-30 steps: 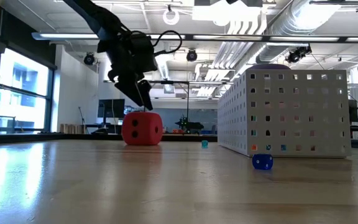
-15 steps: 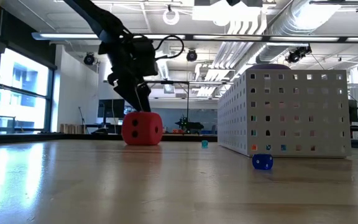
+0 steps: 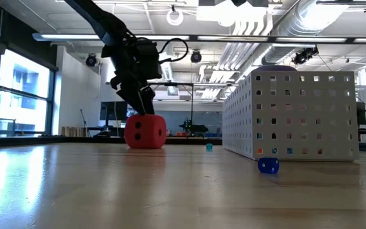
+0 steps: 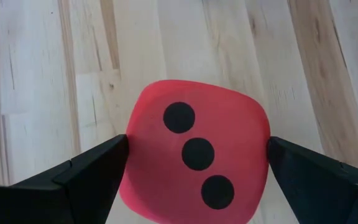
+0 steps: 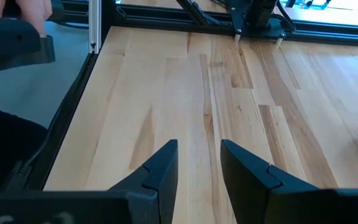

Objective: Pick & Place Dice
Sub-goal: Put the red die into the white bin

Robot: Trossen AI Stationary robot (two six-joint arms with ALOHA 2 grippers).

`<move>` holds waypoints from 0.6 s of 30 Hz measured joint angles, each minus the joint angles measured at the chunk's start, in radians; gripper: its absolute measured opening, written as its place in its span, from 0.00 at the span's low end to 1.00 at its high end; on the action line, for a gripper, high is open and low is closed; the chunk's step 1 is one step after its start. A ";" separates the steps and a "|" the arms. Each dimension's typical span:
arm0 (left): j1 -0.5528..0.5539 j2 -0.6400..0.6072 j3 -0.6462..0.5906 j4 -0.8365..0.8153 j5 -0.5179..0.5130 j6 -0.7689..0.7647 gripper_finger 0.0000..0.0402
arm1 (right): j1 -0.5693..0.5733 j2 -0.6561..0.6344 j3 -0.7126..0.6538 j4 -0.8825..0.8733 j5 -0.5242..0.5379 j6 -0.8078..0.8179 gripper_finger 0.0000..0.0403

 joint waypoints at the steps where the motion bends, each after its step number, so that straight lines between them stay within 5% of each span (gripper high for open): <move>1: 0.001 0.000 0.000 0.000 0.000 0.000 0.93 | 0.000 0.000 0.000 0.000 0.000 0.000 0.28; 18: -0.004 0.142 0.002 -0.015 0.019 0.004 0.93 | 0.000 0.000 0.000 0.001 0.000 0.005 0.28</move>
